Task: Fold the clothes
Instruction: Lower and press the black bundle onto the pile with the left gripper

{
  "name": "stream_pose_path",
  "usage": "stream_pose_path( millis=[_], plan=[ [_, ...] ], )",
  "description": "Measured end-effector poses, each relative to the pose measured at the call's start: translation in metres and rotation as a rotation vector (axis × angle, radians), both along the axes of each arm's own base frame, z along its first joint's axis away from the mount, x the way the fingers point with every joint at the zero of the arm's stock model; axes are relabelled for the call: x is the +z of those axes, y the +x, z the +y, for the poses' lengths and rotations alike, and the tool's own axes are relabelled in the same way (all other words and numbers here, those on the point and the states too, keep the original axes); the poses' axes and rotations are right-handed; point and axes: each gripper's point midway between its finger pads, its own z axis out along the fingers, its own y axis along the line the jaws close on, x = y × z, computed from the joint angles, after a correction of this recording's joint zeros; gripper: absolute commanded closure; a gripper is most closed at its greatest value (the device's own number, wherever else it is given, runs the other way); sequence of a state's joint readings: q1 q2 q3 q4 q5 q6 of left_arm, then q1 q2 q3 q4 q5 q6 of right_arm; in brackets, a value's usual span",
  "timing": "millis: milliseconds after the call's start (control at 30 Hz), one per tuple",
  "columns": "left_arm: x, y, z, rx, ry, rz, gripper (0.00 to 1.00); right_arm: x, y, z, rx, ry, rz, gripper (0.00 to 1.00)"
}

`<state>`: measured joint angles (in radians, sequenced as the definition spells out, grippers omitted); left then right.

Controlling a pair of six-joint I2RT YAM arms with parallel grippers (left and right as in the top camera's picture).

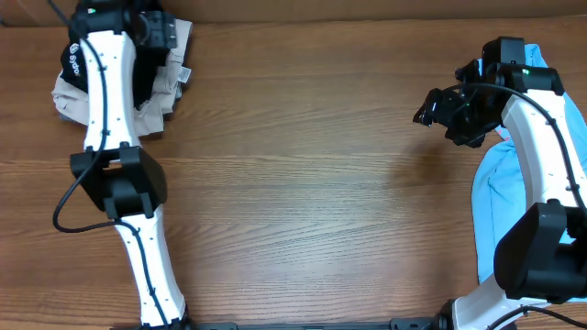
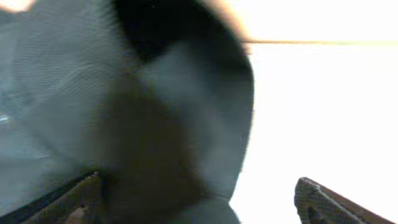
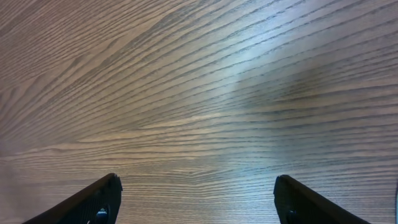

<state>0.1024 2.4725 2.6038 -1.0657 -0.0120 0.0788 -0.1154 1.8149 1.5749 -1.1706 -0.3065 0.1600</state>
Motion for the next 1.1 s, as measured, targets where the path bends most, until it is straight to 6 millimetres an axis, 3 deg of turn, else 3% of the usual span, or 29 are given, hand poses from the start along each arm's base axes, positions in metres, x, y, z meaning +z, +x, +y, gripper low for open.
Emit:
stream_pose_path(
  millis=[167, 300, 433, 633, 733, 800, 900, 967, 1100],
  plan=[
    [-0.007, -0.009, -0.033, -0.095, -0.016, 0.053, 0.00, 0.000, 0.000, 0.000, 0.000, 0.000, 0.001, 0.18],
    [0.007, -0.013, -0.036, -0.103, -0.035, 0.036, 0.00, 0.000, 0.000, 0.000, 0.000, 0.000, 0.000, 0.18],
    [0.063, -0.015, -0.026, -0.086, -0.029, -0.087, 0.00, 0.000, 0.000, 0.000, 0.000, 0.000, 0.000, 0.18],
    [0.196, -0.028, 0.010, -0.012, 0.045, -0.420, 0.00, 0.000, 0.000, 0.000, 0.000, 0.000, 0.000, 0.18],
    [0.222, -0.027, 0.035, 0.035, 0.076, -0.507, 0.00, 0.000, 0.000, 0.000, 0.000, 0.000, 0.000, 0.18],
    [0.214, -0.018, 0.052, 0.063, 0.086, -0.515, 0.00, 0.000, 0.000, 0.000, 0.000, 0.000, -0.001, 0.18],
    [0.169, 0.004, 0.075, 0.092, 0.077, -0.463, 0.00, 0.000, 0.000, 0.000, -0.001, -0.002, -0.001, 0.18],
    [0.123, 0.019, 0.086, 0.102, 0.058, -0.396, 0.00, 0.000, 0.000, -0.001, -0.001, -0.004, -0.001, 0.18],
    [0.008, 0.034, 0.092, 0.103, -0.006, -0.201, 0.00, 0.000, 0.000, -0.001, -0.001, -0.008, -0.002, 0.18]
  ],
)
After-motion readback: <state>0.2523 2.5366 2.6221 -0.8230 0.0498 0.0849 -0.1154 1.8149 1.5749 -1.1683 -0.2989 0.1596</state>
